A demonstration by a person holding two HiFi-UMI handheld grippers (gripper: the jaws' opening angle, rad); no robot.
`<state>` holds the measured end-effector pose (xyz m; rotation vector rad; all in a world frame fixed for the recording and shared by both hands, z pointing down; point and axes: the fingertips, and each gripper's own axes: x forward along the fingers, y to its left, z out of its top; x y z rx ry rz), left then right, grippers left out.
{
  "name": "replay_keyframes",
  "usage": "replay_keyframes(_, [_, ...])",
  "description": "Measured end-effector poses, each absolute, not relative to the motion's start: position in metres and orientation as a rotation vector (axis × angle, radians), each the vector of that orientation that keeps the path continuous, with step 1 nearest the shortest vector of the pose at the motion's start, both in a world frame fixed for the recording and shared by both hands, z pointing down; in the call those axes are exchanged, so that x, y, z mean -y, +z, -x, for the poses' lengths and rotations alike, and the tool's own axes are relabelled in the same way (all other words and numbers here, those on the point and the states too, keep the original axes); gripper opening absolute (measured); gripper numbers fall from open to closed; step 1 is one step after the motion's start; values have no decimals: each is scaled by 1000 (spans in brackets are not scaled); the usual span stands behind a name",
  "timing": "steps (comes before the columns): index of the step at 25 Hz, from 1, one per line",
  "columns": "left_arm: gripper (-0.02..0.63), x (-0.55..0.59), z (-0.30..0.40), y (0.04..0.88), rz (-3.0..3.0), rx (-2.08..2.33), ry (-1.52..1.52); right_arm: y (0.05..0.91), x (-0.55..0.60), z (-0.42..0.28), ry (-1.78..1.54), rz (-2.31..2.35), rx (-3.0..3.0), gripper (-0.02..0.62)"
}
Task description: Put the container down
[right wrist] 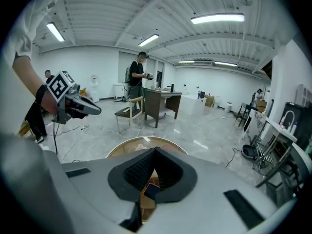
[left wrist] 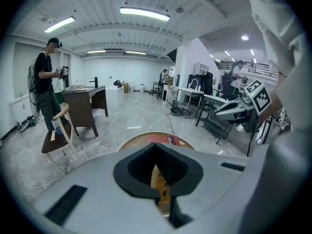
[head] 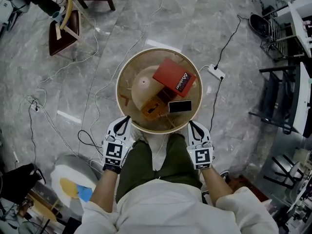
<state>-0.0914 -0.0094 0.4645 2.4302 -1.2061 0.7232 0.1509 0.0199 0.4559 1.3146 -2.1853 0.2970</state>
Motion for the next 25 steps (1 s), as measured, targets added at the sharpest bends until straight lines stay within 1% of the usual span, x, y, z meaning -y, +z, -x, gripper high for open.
replay_keyframes(6, [8,-9,94,448,-2426,1206,728,433,-35,-163,315,-1374,2167,21])
replay_keyframes(14, [8,-33,83,442,-2409,1184,725,428,-64,-175,360,-1388,2142,21])
replay_keyframes(25, [8,-22,77,429,-2442,1201,714,421,-62,-172,352,-1393,2157,21])
